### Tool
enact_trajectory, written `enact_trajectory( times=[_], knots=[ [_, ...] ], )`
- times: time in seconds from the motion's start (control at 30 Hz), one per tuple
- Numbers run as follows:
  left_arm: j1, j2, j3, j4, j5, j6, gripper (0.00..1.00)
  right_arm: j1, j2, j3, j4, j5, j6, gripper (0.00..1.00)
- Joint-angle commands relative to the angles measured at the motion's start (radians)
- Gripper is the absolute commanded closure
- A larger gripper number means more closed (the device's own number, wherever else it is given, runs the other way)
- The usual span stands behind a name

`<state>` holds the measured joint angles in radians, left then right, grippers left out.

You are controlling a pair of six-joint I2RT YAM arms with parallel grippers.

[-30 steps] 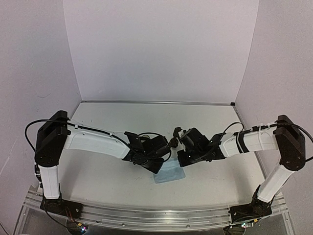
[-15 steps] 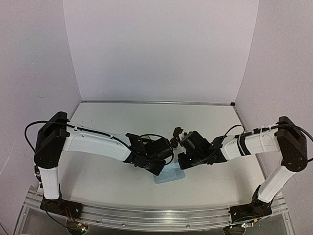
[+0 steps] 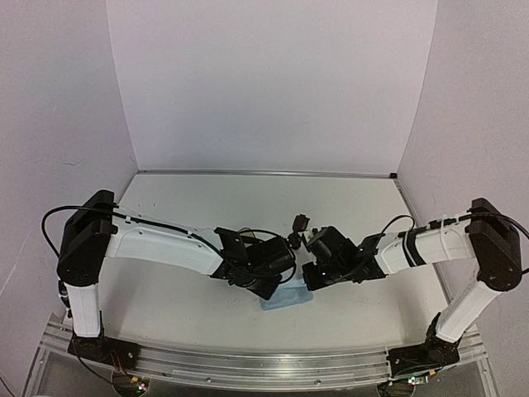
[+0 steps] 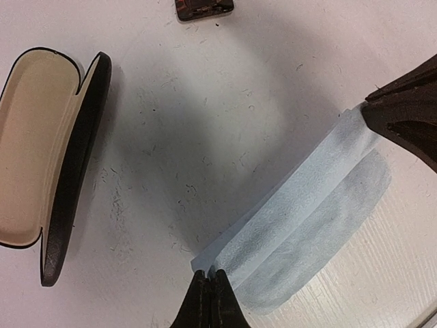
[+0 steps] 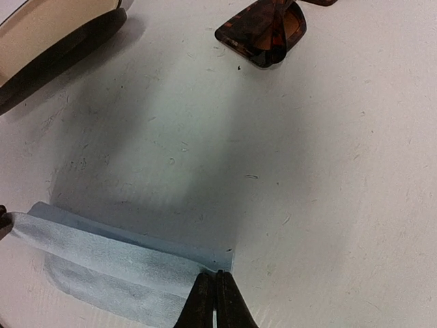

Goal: Organize the sunglasses
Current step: Fold the glasses cleaning cloth at the center of the board.

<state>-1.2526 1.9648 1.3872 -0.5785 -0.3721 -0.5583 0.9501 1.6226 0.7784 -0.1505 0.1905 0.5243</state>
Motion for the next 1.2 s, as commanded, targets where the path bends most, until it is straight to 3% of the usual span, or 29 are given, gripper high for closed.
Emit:
enact_trajectory(
  times=[0.0,0.93,1.17],
  knots=[
    [-0.009,-0.001,0.037,-0.018,-0.036,-0.022,1.0,0.01,-0.048,-0.001,0.031,0.006,0.013,0.95],
    [-0.025,0.017,0.03,-0.021,-0.035,-0.034,0.97,0.021,-0.056,-0.017,0.043,0.002,0.02,0.86],
    [-0.035,0.009,0.009,-0.01,-0.037,-0.034,0.93,0.021,-0.038,0.02,0.029,0.007,0.016,0.79]
  ],
)
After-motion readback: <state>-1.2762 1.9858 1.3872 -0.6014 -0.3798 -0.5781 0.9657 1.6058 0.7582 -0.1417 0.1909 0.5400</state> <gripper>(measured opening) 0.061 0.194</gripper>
